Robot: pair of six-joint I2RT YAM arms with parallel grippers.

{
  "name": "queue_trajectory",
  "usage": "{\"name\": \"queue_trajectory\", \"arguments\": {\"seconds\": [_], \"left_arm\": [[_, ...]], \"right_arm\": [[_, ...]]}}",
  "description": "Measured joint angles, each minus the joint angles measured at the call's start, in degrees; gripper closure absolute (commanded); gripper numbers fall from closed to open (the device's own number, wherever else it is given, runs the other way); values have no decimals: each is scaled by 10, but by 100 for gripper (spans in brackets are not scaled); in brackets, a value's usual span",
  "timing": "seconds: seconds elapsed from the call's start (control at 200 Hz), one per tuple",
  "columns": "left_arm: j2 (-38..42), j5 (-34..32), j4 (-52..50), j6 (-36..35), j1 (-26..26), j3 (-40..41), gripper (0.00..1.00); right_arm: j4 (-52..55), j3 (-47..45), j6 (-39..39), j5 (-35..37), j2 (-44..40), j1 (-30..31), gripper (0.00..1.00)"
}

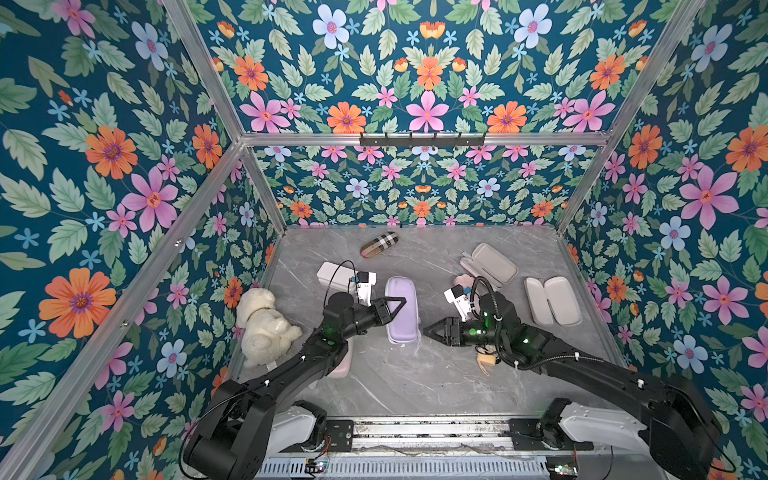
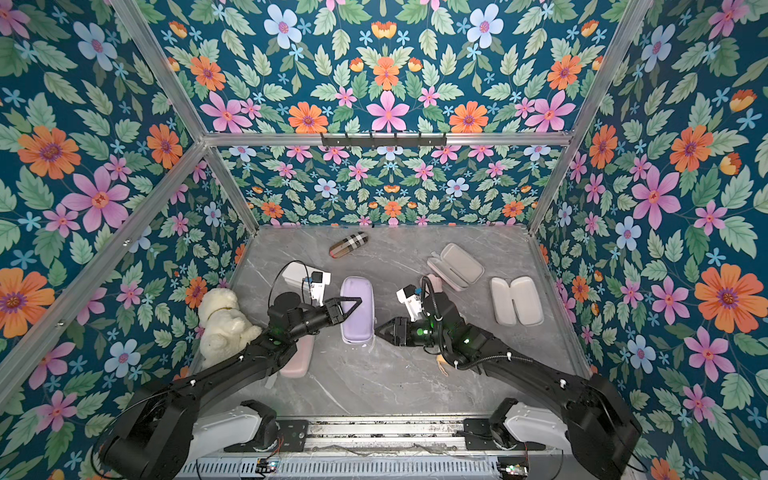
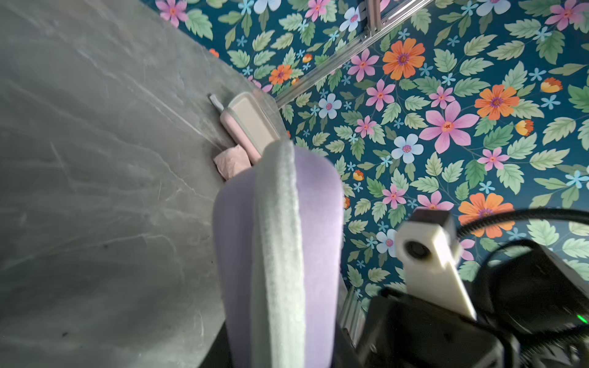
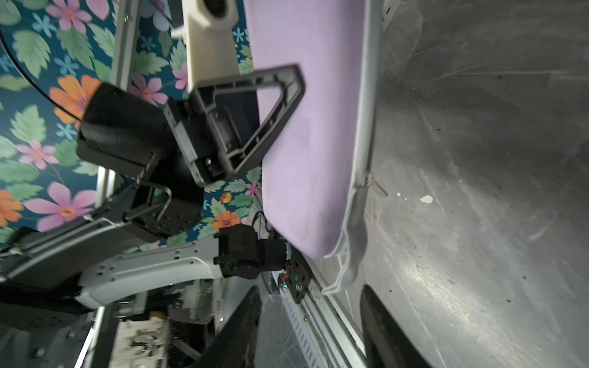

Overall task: Put umbrellas into zippered umbrella sleeves
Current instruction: Pick up the umbrella sleeve at the center of the board, then zip the zipper on the umbrella sleeve.

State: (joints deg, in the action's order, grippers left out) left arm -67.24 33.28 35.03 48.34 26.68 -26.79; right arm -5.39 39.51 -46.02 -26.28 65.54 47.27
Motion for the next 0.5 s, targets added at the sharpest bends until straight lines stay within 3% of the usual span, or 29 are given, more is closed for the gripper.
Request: {"name": "queue_trajectory", "arguments": {"seconds": [0.07, 0.23, 0.37, 0.5], "left_arm": [[-4, -16, -13, -12, -1, -18, 76], [-10, -21, -28, -18, -1, -40, 76], [-7, -15, -34, -9, -1, -45, 76], [2, -2, -71, -9, -4, -53, 76]], "right_arm": [[30, 21, 29, 71, 8, 55, 66], [43, 70, 80, 166, 70, 139, 67], [23, 61, 98, 224, 111, 137, 67], [-2, 44, 116, 244, 109, 90, 69]]}}
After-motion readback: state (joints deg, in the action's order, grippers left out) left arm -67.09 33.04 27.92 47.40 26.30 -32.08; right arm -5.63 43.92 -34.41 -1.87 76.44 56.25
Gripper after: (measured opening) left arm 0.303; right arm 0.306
